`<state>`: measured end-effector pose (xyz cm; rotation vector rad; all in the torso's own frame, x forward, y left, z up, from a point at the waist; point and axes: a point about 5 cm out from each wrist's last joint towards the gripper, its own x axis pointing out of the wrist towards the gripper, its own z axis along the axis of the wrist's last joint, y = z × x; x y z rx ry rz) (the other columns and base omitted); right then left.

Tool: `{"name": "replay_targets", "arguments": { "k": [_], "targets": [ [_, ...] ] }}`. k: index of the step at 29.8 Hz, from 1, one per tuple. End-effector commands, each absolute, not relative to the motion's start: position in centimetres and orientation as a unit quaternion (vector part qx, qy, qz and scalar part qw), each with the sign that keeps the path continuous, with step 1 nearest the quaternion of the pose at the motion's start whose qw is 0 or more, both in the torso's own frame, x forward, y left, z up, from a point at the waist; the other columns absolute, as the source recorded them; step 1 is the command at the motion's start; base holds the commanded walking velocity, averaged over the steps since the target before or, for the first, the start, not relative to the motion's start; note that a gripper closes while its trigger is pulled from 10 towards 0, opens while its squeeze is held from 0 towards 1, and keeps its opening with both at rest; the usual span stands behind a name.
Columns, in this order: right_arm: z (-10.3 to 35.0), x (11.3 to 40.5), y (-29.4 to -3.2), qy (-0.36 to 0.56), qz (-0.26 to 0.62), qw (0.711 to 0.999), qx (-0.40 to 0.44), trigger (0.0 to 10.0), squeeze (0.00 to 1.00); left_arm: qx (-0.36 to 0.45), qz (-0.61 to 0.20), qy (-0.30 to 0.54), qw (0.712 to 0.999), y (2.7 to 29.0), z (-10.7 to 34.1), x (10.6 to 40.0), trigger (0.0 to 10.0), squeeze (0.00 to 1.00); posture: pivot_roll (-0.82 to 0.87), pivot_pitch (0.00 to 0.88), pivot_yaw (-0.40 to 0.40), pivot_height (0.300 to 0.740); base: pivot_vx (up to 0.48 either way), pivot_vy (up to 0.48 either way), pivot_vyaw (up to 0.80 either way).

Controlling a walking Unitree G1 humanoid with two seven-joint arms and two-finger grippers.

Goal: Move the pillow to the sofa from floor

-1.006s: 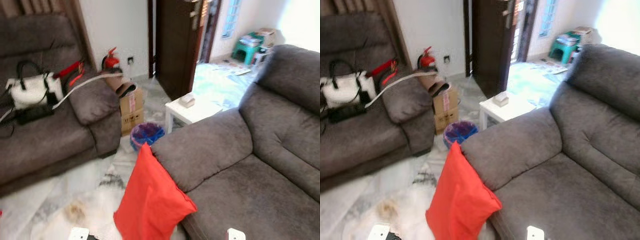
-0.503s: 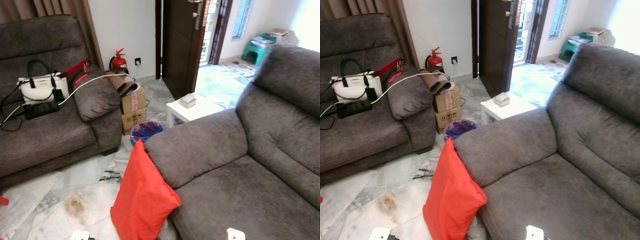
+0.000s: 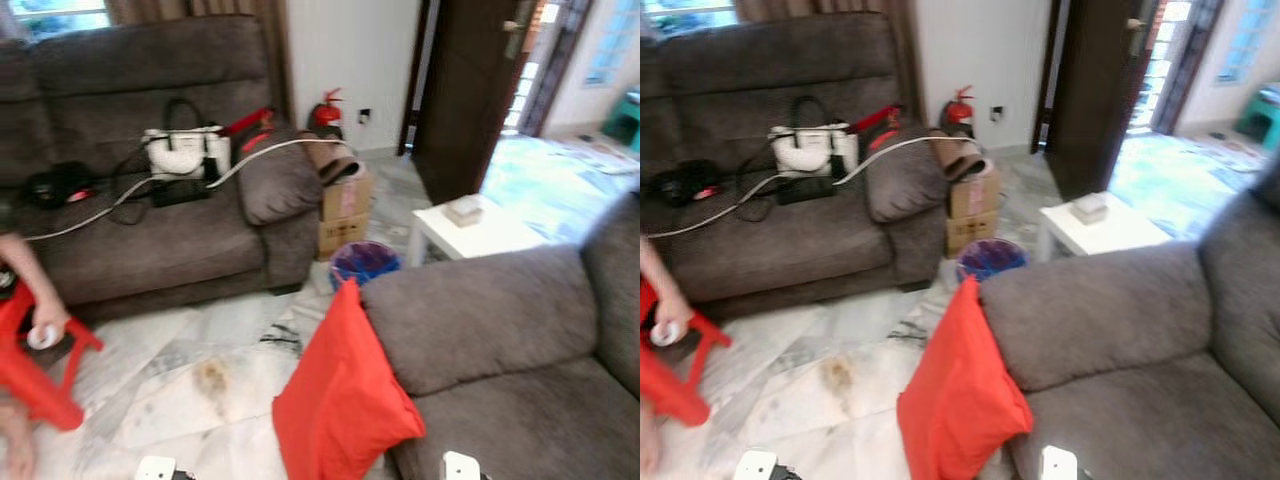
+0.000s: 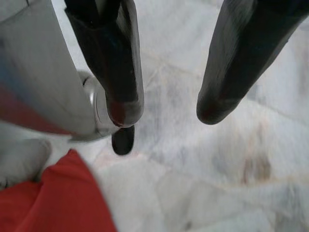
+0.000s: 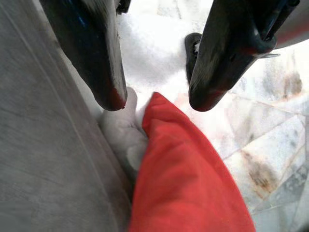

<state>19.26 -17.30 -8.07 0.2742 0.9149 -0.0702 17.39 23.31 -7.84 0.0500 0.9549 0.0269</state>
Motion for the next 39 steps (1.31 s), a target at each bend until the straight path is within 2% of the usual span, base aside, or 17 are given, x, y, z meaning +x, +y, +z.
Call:
{"name": "replay_targets", "arguments": {
  "k": [1, 12, 30, 39],
  "targets": [
    [-8.12, 19.15, -17.37, 0.44, -0.043, 0.886, 0.142, 10.0, 0.0, 0.025, 0.015, 0.453, 0.891, 23.51, -7.62, 17.71, 10.0, 0.0, 0.12, 0.045, 0.021, 0.74, 0.0, 0.0, 0.0],
    [-8.12, 19.17, -17.35, 0.442, -0.042, 0.885, 0.141, 10.0, 0.0, 0.021, 0.013, 0.448, 0.894, 23.53, -7.48, 17.95, 10.0, 0.0, 0.12, 0.041, 0.022, 0.74, 0.0, 0.0, 0.0],
    [-8.16, 19.12, -17.13, 0.444, -0.034, 0.885, 0.137, 10.0, 0.0, 0.025, 0.013, 0.453, 0.891, 23.55, -7.63, 17.65, 10.0, 0.0, 0.12, 0.046, 0.019, 0.74, 0.333, 0.0, 0.0],
    [-8.14, 19.17, -17.18, 0.442, -0.039, 0.885, 0.141, 10.0, 0.0, 0.018, 0.01, 0.454, 0.891, 23.44, -7.7, 17.55, 10.0, 0.0, 0.12, 0.047, 0.02, 0.74, 0.0, 0.0, 0.0]
  ]
}}
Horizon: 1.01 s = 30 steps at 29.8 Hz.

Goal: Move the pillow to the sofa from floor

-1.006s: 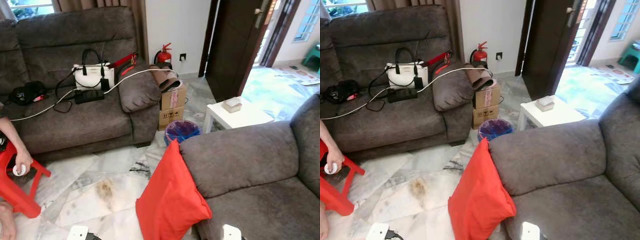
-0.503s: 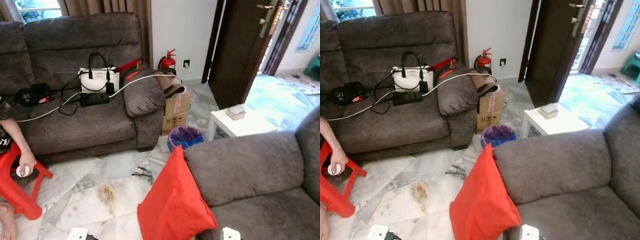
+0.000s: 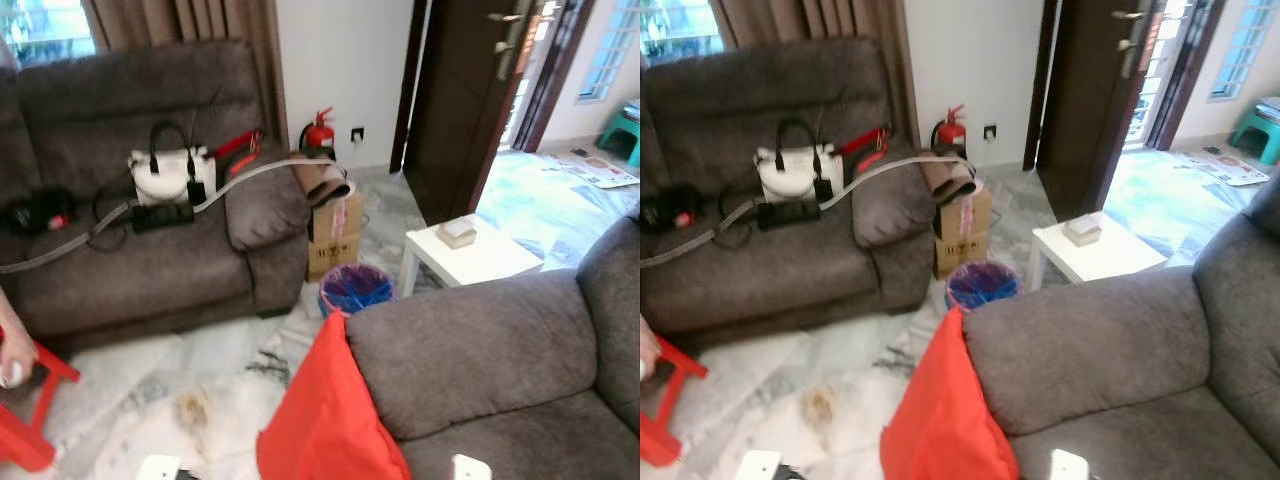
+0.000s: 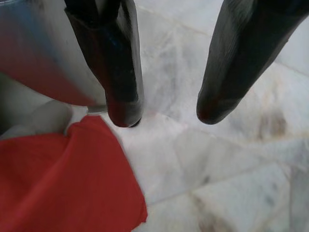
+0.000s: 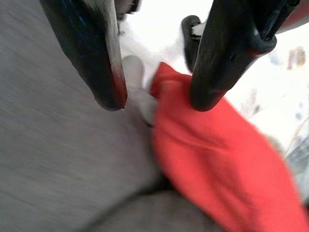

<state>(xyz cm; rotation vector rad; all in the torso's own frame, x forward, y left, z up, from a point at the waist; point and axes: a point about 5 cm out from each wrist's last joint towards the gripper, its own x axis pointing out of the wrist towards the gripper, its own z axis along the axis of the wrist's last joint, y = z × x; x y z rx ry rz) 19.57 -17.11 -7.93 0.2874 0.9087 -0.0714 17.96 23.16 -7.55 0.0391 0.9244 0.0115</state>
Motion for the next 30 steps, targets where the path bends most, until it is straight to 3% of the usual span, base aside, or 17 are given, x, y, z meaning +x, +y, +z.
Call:
{"name": "replay_targets", "arguments": {
  "k": [1, 3, 4, 6, 7, 19, 21, 24, 26, 30],
  "targets": [
    [-8.1, 19.2, -17.2, 0.441, -0.04, 0.885, 0.144, 10.0, 0.0, 0.018, 0.009, 0.455, 0.89, 23.4, -7.7, 17.5, 10.0, 0.0, 0.12, 0.047, 0.019, 0.74, 0.0, 0.0, 0.0],
    [-8.1, 19.2, -17.2, 0.438, -0.041, 0.886, 0.148, 10.0, 0.0, 0.018, 0.009, 0.455, 0.89, 23.4, -7.7, 17.5, 10.0, 0.0, 0.12, 0.048, 0.019, 0.74, 0.0, 0.0, 0.0],
    [-8.1, 19.3, -17.3, 0.436, -0.041, 0.886, 0.152, 10.0, 0.52, 0.017, 0.009, 0.456, 0.89, 23.4, -7.8, 17.5, 10.0, 0.0, 0.12, 0.048, 0.019, 0.74, 0.0, 0.0, 0.0],
    [-8.0, 19.3, -17.3, 0.434, -0.041, 0.886, 0.157, 10.0, 0.52, 0.017, 0.009, 0.456, 0.89, 23.3, -7.8, 17.5, 10.0, 0.0, 0.12, 0.048, 0.019, 0.74, 0.0, 0.0, 0.0],
    [-8.0, 19.4, -17.4, 0.429, -0.045, 0.887, 0.168, 10.0, 1.0, 0.019, 0.008, 0.456, 0.89, 23.3, -7.8, 17.4, 10.0, 0.0, 0.12, 0.048, 0.019, 0.74, 0.0, 0.0, 0.0],
    [-7.6, 19.9, -16.8, 0.421, -0.005, 0.886, 0.193, 10.0, 1.0, 0.017, 0.006, 0.456, 0.89, 23.2, -7.8, 17.4, 10.0, 0.0, 0.12, 0.052, 0.02, 0.74, 0.0, 0.0, 0.0],
    [-7.4, 20.3, -16.8, 0.412, -0.005, 0.891, 0.189, 10.0, 0.0, 0.015, 0.007, 0.451, 0.892, 23.2, -7.8, 17.5, 10.0, 0.0, 0.12, 0.055, 0.021, 0.74, 0.0, 0.0, 0.0],
    [-6.4, 21.9, -16.7, 0.372, 0.0, 0.908, 0.191, 10.0, 0.0, 0.017, 0.013, 0.408, 0.913, 23.2, -6.8, 19.2, 10.0, 0.0, 0.12, 0.055, 0.024, 0.74, 0.0, 0.0, 0.0],
    [-5.0, 23.8, -16.5, 0.313, 0.013, 0.931, 0.185, 10.0, 0.0, 0.011, 0.028, 0.322, 0.946, 23.3, -4.4, 22.6, 10.0, 0.0, 0.12, 0.056, 0.024, 0.74, 0.0, 0.0, 0.0],
    [-3.6, 25.2, -16.3, 0.26, 0.028, 0.948, 0.182, 10.0, 0.0, 0.0, 0.032, 0.224, 0.974, 23.2, -1.2, 26.2, 10.0, 0.0, 0.11, 0.053, 0.024, 0.74, 0.0, 0.0, 0.0]
  ]
}}
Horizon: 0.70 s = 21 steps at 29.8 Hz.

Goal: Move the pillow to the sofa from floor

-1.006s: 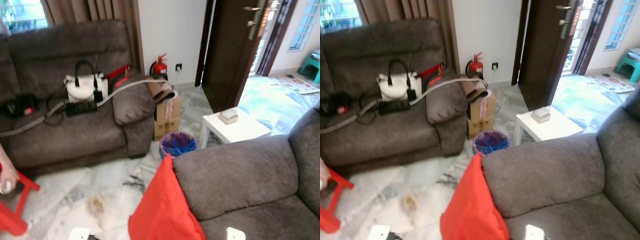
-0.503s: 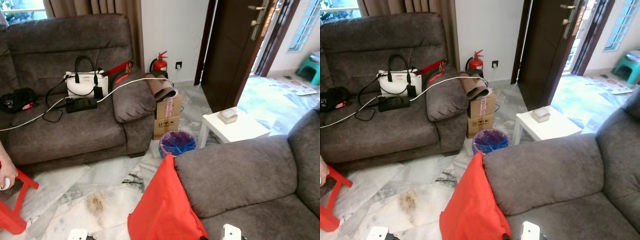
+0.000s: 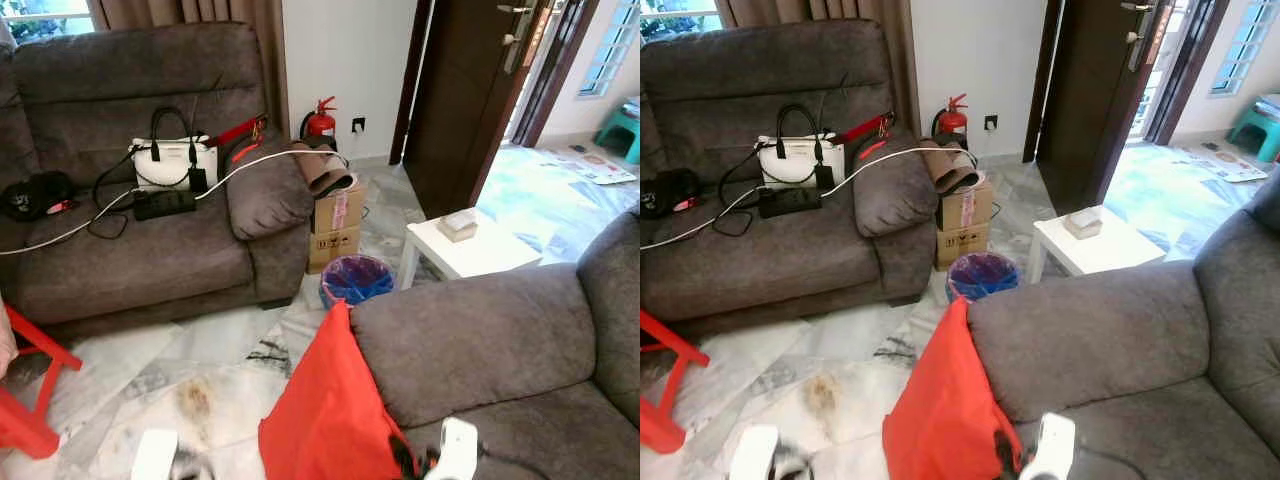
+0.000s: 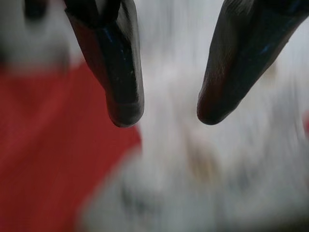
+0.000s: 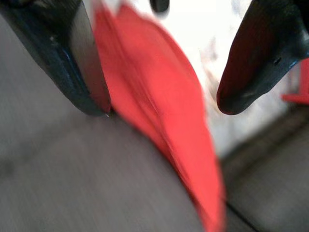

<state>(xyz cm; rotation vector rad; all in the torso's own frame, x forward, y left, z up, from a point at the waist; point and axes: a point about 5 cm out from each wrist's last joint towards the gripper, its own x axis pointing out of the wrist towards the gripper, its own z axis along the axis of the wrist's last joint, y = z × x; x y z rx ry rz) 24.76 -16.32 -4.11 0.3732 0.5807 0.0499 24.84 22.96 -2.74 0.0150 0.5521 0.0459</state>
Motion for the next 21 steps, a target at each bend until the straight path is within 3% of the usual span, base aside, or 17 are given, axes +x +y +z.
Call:
{"name": "replay_targets", "arguments": {
  "k": [1, 5, 11, 21],
  "targets": [
    [-3.6, 25.2, -16.3, 0.26, 0.028, 0.948, 0.182, 10.0, 0.0, 0.0, 0.032, 0.224, 0.974, 23.2, -1.2, 26.2, 10.0, 0.0, 0.11, 0.053, 0.024, 0.74, 0.0, 0.0, 0.0],
    [-3.0, 25.6, -16.8, 0.235, 0.028, 0.958, 0.162, 10.0, 0.0, 0.009, 0.016, 0.185, 0.983, 22.2, -0.2, 27.4, 10.0, 0.0, 0.1, 0.044, 0.027, 0.74, 0.0, 0.0, 0.0],
    [-3.0, 24.7, -19.0, 0.206, -0.018, 0.967, 0.151, 10.0, 0.0, 0.007, 0.027, 0.156, 0.987, 22.7, -0.4, 26.2, 10.0, 0.0, 0.09, 0.043, 0.02, 0.74, 0.0, 0.0, 0.0],
    [-3.6, 24.0, -17.8, 0.212, -0.017, 0.965, 0.151, 10.0, 0.0, 0.025, 0.01, 0.159, 0.987, 22.1, -0.5, 26.2, 10.0, 0.0, 0.08, 0.029, 0.021, 0.74, 0.0, 0.0, 0.0]
  ]
}}
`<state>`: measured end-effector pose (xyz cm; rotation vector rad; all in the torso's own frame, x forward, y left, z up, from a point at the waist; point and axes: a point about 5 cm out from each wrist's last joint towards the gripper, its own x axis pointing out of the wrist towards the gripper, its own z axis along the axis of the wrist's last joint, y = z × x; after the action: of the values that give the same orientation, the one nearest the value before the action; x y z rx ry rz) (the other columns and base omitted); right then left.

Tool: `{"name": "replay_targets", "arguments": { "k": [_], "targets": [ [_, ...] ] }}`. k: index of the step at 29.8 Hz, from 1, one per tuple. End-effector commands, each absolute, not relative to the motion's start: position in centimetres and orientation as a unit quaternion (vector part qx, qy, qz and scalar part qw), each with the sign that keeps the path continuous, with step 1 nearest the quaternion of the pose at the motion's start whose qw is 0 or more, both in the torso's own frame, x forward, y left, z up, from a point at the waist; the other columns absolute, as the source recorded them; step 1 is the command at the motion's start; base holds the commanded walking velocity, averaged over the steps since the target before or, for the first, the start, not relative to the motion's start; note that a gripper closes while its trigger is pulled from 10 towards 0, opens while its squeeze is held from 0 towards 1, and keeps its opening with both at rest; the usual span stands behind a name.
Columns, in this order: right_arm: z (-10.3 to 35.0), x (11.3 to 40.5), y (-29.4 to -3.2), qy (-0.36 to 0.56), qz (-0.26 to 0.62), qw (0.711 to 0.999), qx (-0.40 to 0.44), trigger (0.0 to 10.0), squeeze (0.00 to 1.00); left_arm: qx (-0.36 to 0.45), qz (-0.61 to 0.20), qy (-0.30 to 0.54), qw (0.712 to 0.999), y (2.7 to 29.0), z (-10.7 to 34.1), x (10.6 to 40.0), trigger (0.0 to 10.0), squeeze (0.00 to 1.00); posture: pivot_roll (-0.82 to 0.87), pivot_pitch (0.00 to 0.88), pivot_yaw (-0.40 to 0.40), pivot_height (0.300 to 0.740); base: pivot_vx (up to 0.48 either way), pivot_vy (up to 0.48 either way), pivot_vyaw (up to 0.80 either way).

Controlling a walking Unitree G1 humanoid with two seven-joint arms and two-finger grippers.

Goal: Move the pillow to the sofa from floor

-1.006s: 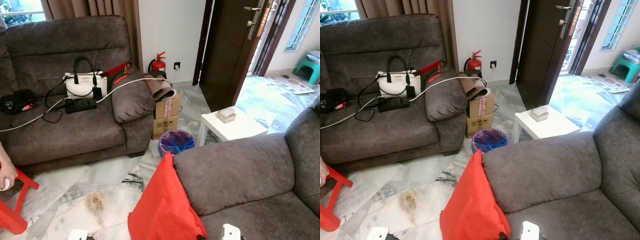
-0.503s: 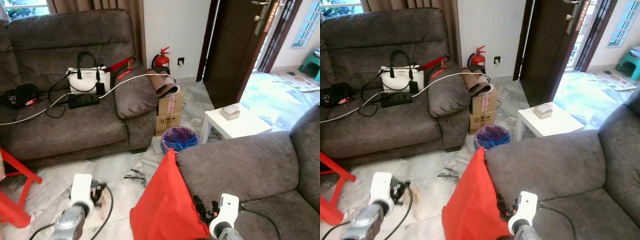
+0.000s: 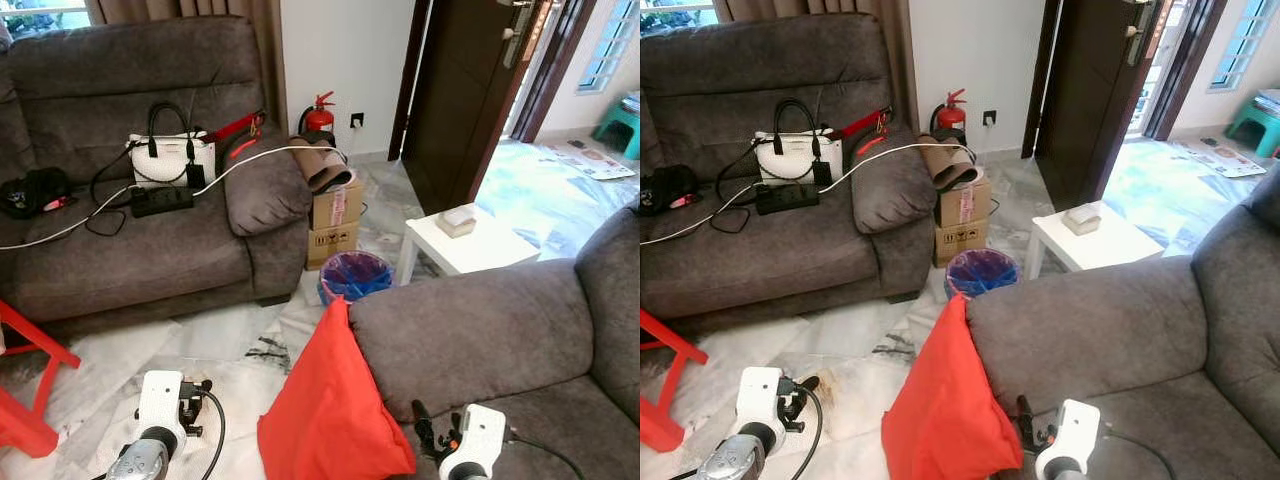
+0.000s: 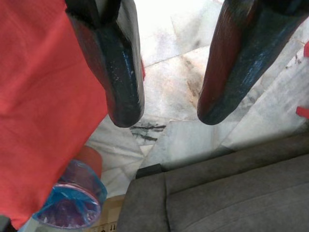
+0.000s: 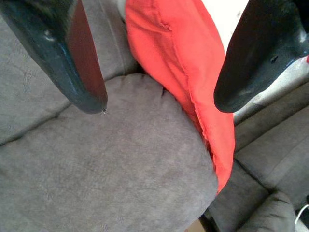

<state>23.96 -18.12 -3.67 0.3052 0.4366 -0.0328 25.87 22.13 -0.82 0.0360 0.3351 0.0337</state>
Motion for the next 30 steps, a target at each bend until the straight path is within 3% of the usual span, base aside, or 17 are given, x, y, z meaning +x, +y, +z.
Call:
{"name": "replay_targets", "arguments": {
  "k": [1, 14, 25, 30],
  "targets": [
    [-3.6, 24.0, -17.8, 0.212, -0.017, 0.965, 0.151, 10.0, 0.0, 0.025, 0.01, 0.159, 0.987, 22.1, -0.5, 26.2, 10.0, 0.0, 0.08, 0.029, 0.021, 0.74, 0.0, 0.0, 0.0],
    [-2.8, 24.4, -18.0, 0.169, -0.019, 0.976, 0.139, 10.0, 0.0, 0.062, 0.007, 0.129, 0.99, 22.5, 0.2, 26.3, 10.0, 0.0, 0.06, 0.004, 0.03, 0.74, 0.0, 0.0, 0.0],
    [-3.1, 24.7, -17.6, 0.206, -0.02, 0.971, 0.12, 10.0, 0.0, 0.055, 0.014, 0.126, 0.99, 22.3, 0.6, 27.0, 10.0, 0.0, 0.08, 0.031, 0.022, 0.74, 0.0, 0.0, 0.0],
    [-3.0, 24.9, -17.4, 0.205, -0.012, 0.972, 0.115, 10.0, 0.0, 0.056, 0.016, 0.126, 0.99, 22.2, 0.6, 27.1, 10.0, 0.0, 0.08, 0.042, 0.019, 0.71, 0.0, 0.0, 0.0]
  ]
}}
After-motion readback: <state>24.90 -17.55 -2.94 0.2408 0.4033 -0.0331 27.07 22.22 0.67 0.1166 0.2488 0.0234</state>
